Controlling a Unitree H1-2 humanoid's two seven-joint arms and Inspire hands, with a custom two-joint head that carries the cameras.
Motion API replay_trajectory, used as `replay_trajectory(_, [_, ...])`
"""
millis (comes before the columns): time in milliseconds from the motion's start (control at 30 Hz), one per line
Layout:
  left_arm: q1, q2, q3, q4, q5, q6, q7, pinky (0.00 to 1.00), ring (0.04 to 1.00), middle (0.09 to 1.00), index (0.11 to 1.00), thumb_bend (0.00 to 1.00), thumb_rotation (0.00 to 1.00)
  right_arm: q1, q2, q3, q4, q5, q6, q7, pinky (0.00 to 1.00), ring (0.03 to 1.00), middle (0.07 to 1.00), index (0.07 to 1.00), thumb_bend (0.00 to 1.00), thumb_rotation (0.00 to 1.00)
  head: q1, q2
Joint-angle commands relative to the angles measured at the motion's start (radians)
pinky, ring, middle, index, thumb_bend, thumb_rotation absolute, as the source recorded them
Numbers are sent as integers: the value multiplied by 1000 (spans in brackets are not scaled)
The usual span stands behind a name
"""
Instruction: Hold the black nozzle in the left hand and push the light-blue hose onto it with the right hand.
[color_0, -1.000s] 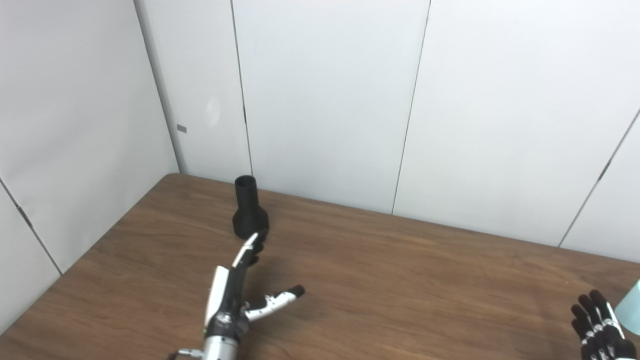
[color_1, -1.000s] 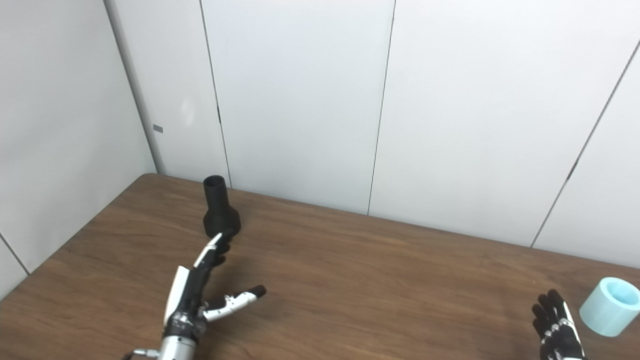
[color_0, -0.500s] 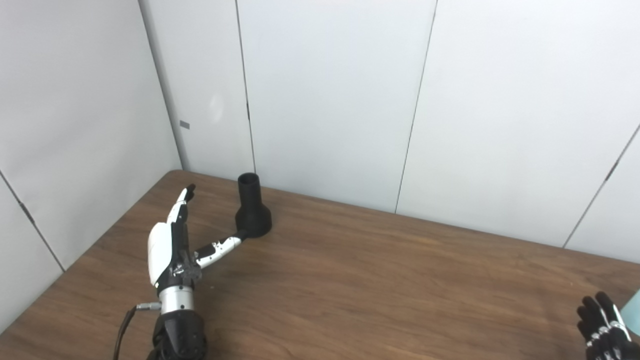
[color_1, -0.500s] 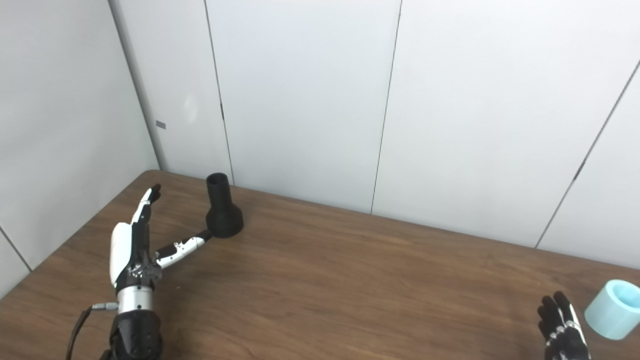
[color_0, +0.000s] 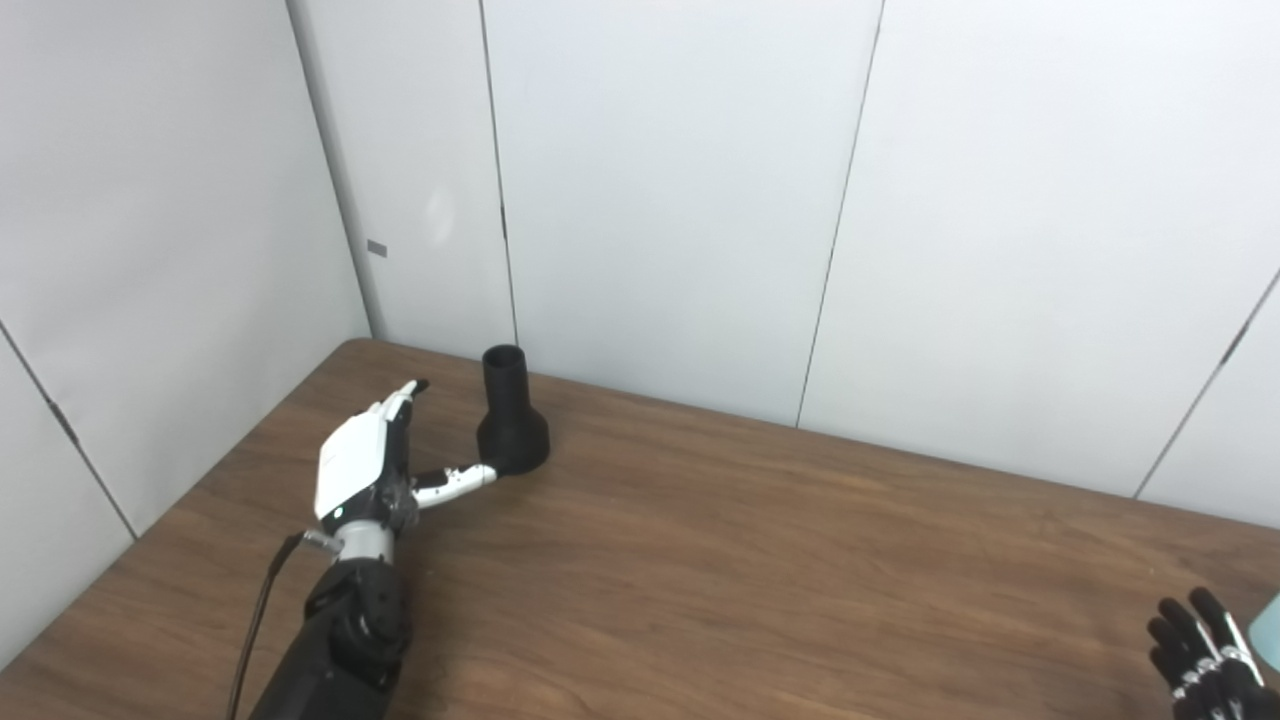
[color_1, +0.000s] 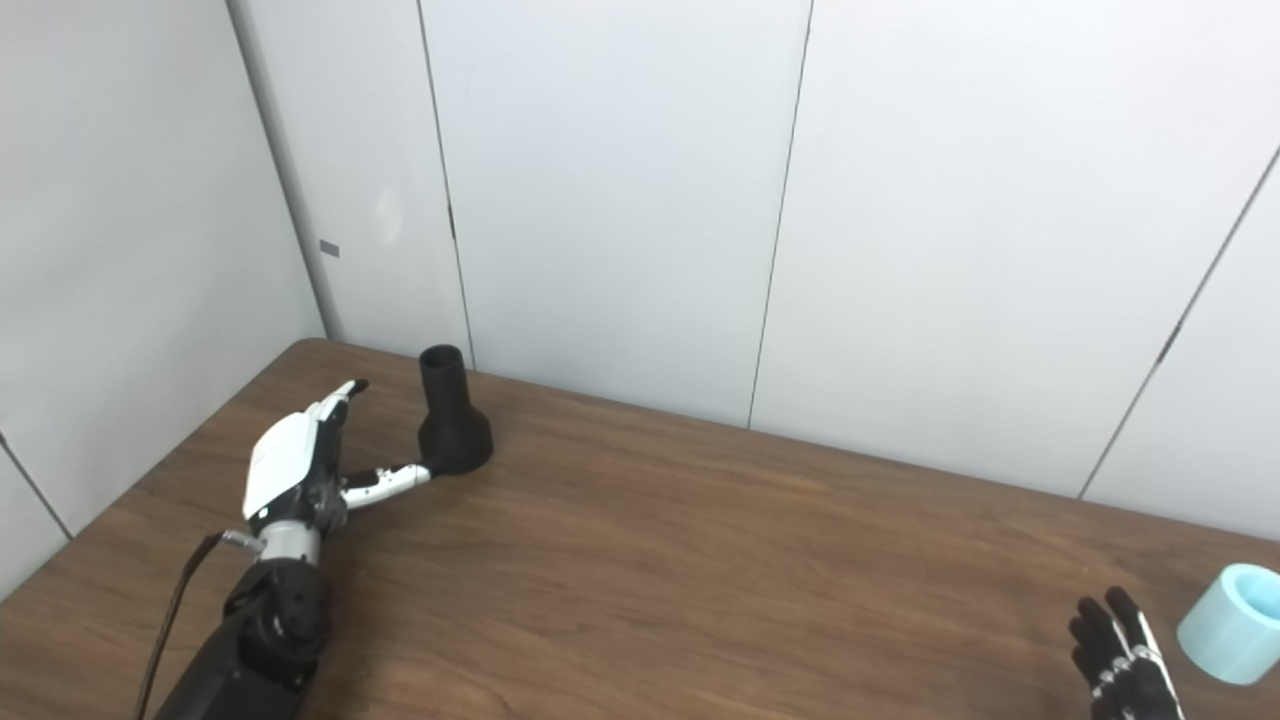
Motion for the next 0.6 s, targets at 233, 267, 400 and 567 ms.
replay_trajectory(233, [-126, 86, -75, 37, 26, 100, -94, 1000, 981, 939, 916, 1000, 599, 67, 19, 11, 111, -10, -15, 4, 970, 938, 926, 954, 739, 965, 1, 0])
replay_trajectory(267, [-131, 89, -80, 45, 24, 105, -98, 1000, 975, 934, 917, 1000, 610, 67, 19, 11, 111, -13, -16, 3, 974, 940, 925, 957, 737, 967, 1, 0])
replay_trajectory(400, [-162, 88, -96, 100, 16, 121, -98, 1000, 956, 922, 917, 1000, 623, 66, 19, 13, 116, -33, -26, 0, 975, 941, 926, 967, 721, 980, -2, 2])
replay_trajectory(567, [-197, 82, -106, 160, -9, 127, -109, 1000, 999, 952, 928, 1000, 573, 63, 22, 11, 126, -38, -39, 2, 952, 920, 915, 960, 700, 983, -5, 6])
